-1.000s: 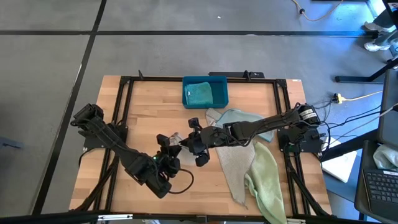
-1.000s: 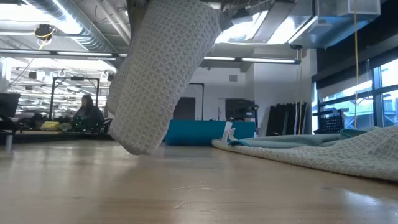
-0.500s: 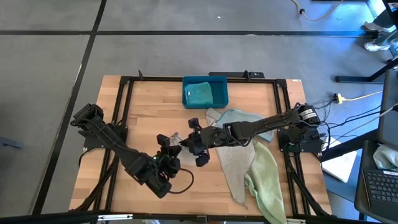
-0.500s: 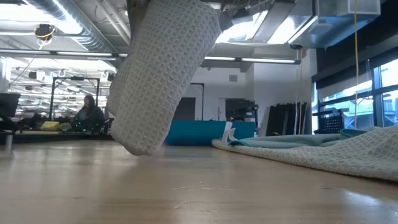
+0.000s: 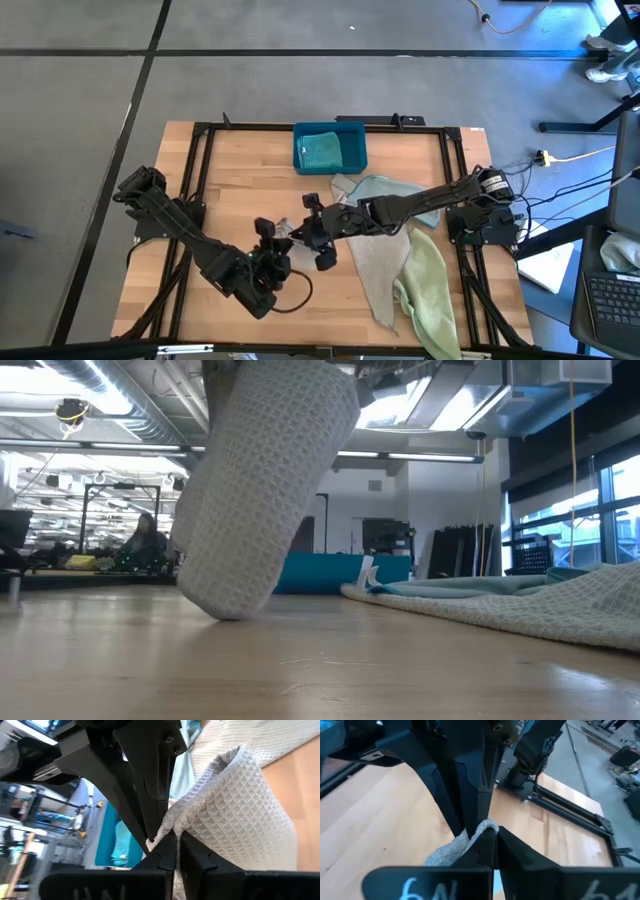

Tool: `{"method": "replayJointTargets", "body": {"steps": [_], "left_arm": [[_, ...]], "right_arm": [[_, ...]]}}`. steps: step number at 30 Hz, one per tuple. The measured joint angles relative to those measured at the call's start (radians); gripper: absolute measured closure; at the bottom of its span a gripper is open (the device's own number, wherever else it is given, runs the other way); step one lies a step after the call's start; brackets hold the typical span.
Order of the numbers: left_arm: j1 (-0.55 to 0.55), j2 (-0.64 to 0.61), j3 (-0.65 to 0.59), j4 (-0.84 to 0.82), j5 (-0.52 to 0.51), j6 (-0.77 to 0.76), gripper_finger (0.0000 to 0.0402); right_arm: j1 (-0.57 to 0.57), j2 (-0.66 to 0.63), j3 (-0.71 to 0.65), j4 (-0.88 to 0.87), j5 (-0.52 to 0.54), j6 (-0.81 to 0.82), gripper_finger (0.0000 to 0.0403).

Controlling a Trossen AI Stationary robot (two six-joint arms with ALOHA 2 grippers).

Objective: Fold microfiber towels
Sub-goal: Fold the left gray towel

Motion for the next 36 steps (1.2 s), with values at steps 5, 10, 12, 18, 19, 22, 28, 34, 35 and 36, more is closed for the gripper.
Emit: {"method": "replayJointTargets", "body": {"steps": [5, 10, 12, 18, 19, 22, 28, 34, 35, 36], "left_arm": [[-0.001, 0.0, 0.001, 0.025, 0.029, 0.0, 0.0395], [-0.001, 0.0, 0.001, 0.041, 0.028, 0.001, 0.0393], [-0.001, 0.0, 0.001, 0.041, 0.028, 0.001, 0.0388], [-0.001, 0.0, 0.001, 0.043, 0.028, 0.001, 0.0374], [-0.001, 0.0, 0.001, 0.044, 0.028, 0.001, 0.0374], [-0.001, 0.0, 0.001, 0.046, 0.029, 0.006, 0.0377], [-0.001, 0.0, 0.001, 0.047, 0.036, 0.011, 0.0381], [-0.002, 0.0, 0.001, 0.045, 0.043, 0.011, 0.0381], [-0.002, 0.0, 0.001, 0.045, 0.043, 0.012, 0.0381], [-0.002, 0.0, 0.001, 0.044, 0.043, 0.014, 0.0381]], "right_arm": [[0.001, 0.001, -0.001, -0.003, -0.043, 0.026, 0.0389], [0.001, 0.0, -0.001, -0.002, -0.049, 0.044, 0.0389], [0.001, 0.0, -0.001, 0.0, -0.05, 0.044, 0.0389], [0.001, -0.001, -0.001, -0.005, -0.049, 0.066, 0.0373], [0.001, -0.001, -0.001, -0.005, -0.049, 0.068, 0.0364], [0.001, -0.001, -0.001, -0.005, -0.049, 0.07, 0.0335], [0.001, -0.002, 0.0, -0.004, -0.075, 0.068, 0.0278], [0.0, -0.002, 0.001, -0.004, -0.093, 0.09, 0.0252], [0.0, -0.002, 0.001, -0.004, -0.093, 0.092, 0.025], [0.0, -0.002, 0.001, -0.004, -0.093, 0.092, 0.025]]}}
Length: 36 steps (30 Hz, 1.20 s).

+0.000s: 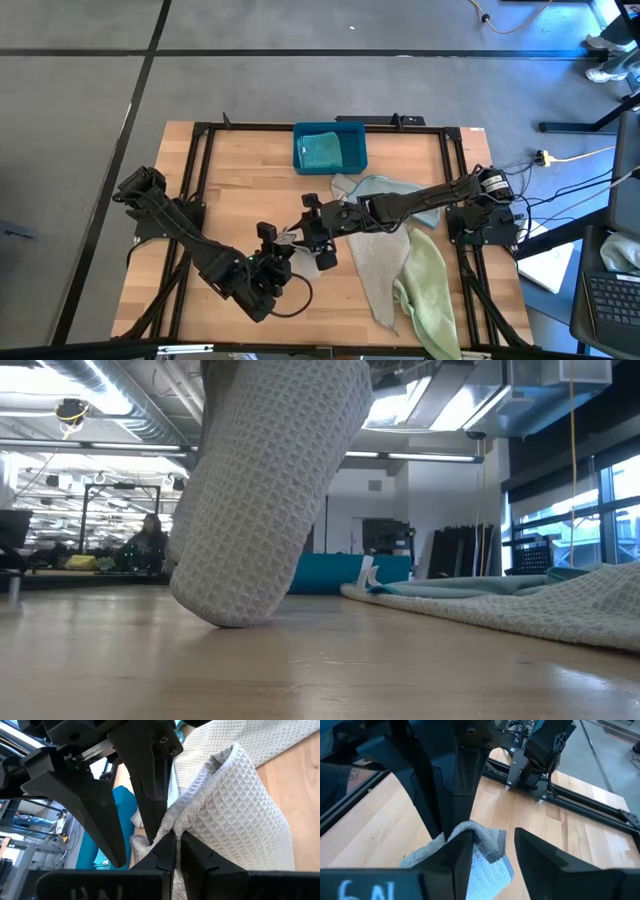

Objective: Fold microfiber towels
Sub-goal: Fold the left gray towel

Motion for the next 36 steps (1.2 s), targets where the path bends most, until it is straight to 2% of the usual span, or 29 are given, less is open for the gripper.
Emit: {"method": "replayJointTargets", "body": {"steps": [9, 22, 26, 31, 36], "left_arm": [[0.0, 0.0, 0.0, -0.005, 0.031, 0.071, 0.0381], [-0.005, 0.002, 0.0, -0.007, 0.029, 0.086, 0.0399], [-0.005, 0.001, 0.0, -0.017, 0.021, 0.086, 0.04], [-0.005, 0.002, 0.0, -0.035, 0.009, 0.075, 0.04], [-0.016, 0.002, 0.0, -0.115, -0.028, -0.01, 0.04]], "right_arm": [[0.0, 0.0, 0.001, -0.016, 0.0, 0.004, 0.0249], [0.004, 0.001, 0.0, 0.006, -0.029, -0.002, 0.0255], [0.007, 0.001, 0.0, 0.0, 0.007, -0.005, 0.0292], [0.01, 0.001, 0.0, -0.013, 0.025, -0.028, 0.0383], [0.01, 0.0, 0.003, -0.02, 0.101, -0.053, 0.039]]}}
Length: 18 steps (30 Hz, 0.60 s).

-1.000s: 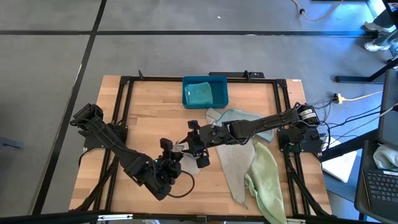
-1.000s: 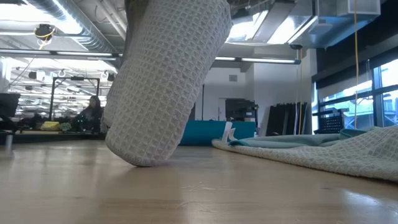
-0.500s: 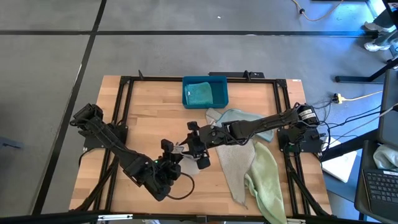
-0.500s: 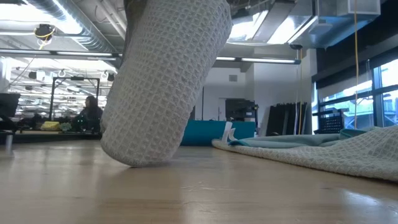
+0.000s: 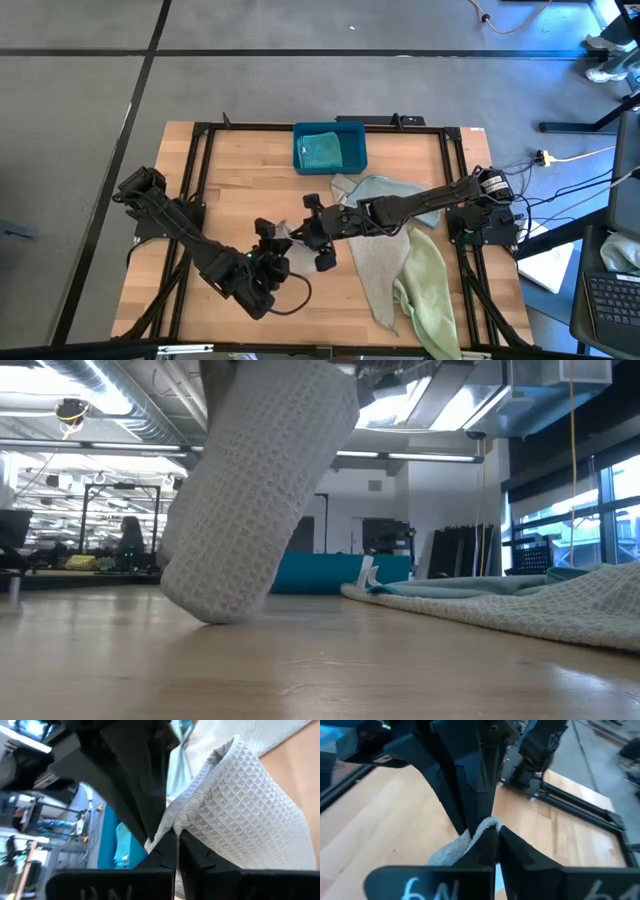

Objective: Fold microfiber towels
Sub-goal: Fold the left gray towel

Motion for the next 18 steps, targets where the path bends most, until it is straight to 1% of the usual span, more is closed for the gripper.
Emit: {"method": "replayJointTargets", "body": {"steps": [2, 4, 6, 8, 11, 12, 16, 18], "left_arm": [[-0.014, 0.0, 0.0, -0.063, -0.008, -0.066, 0.04], [-0.03, -0.003, -0.002, -0.153, -0.051, -0.143, 0.0401], [-0.046, -0.005, 0.0, -0.221, -0.054, -0.248, 0.0401], [-0.073, -0.005, -0.001, -0.319, -0.015, -0.355, 0.0401], [-0.108, -0.004, -0.001, -0.424, 0.055, -0.502, 0.0401], [-0.119, -0.004, -0.001, -0.454, 0.065, -0.539, 0.0401], [-0.141, -0.002, -0.001, -0.515, 0.095, -0.614, 0.0401], [-0.146, -0.003, -0.004, -0.543, 0.102, -0.634, 0.0401]], "right_arm": [[0.002, -0.001, 0.0, -0.016, 0.023, 0.0, 0.0395], [0.01, -0.004, -0.003, -0.059, -0.009, -0.001, 0.0396], [0.018, -0.001, -0.005, -0.072, -0.019, -0.003, 0.0395], [0.021, -0.007, -0.005, -0.079, 0.01, -0.004, 0.0395], [0.018, -0.011, -0.004, -0.099, 0.11, -0.004, 0.0398], [0.018, -0.011, -0.004, -0.104, 0.125, -0.005, 0.0398], [0.019, -0.011, -0.004, -0.101, 0.139, -0.008, 0.0397], [0.004, -0.011, -0.004, -0.123, 0.189, -0.007, 0.0396]]}}
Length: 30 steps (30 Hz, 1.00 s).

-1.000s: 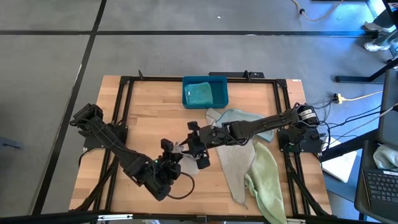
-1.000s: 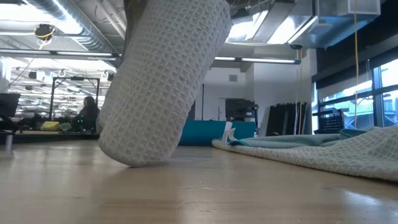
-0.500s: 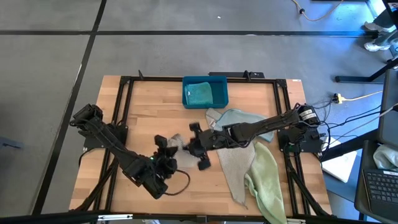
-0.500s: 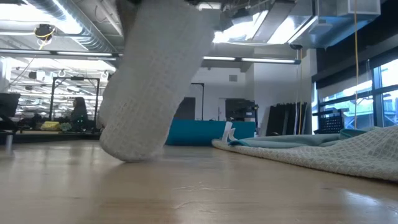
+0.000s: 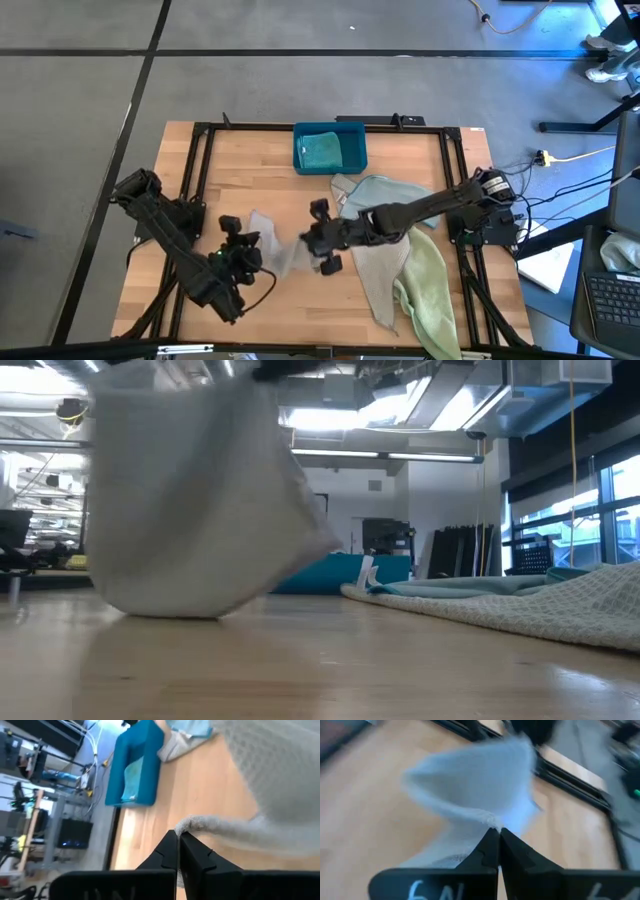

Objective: Fold microfiber towels
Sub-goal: Fold the left gray towel

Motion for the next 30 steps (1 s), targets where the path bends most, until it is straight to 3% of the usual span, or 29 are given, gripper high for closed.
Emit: {"method": "replayJointTargets", "body": {"steps": [4, 10, 15, 17, 26, 30], "left_arm": [[0.02, -0.008, -0.022, 0.007, -0.02, 0.045, 0.0401], [0.088, -0.055, -0.124, 0.009, -0.058, 0.085, 0.0401], [0.127, -0.148, -0.266, 0.007, -0.06, 0.006, 0.0401], [0.117, -0.193, -0.303, 0.006, -0.057, -0.045, 0.0401], [-0.071, -0.336, -0.32, 0.007, -0.047, -0.28, 0.0401], [-0.155, -0.346, -0.326, 0.033, -0.024, -0.406, 0.0401]], "right_arm": [[-0.043, 0.0, 0.0, -0.058, 0.092, 0.0, 0.0396], [-0.112, 0.0, 0.0, -0.078, 0.128, -0.023, 0.0396], [-0.135, 0.0, 0.0, -0.077, 0.317, -0.08, 0.0395], [-0.137, 0.0, 0.001, -0.077, 0.344, -0.106, 0.0395], [-0.137, -0.001, 0.001, -0.076, 0.289, -0.076, 0.0395], [-0.128, -0.002, 0.001, -0.135, 0.114, 0.038, 0.0395]]}}
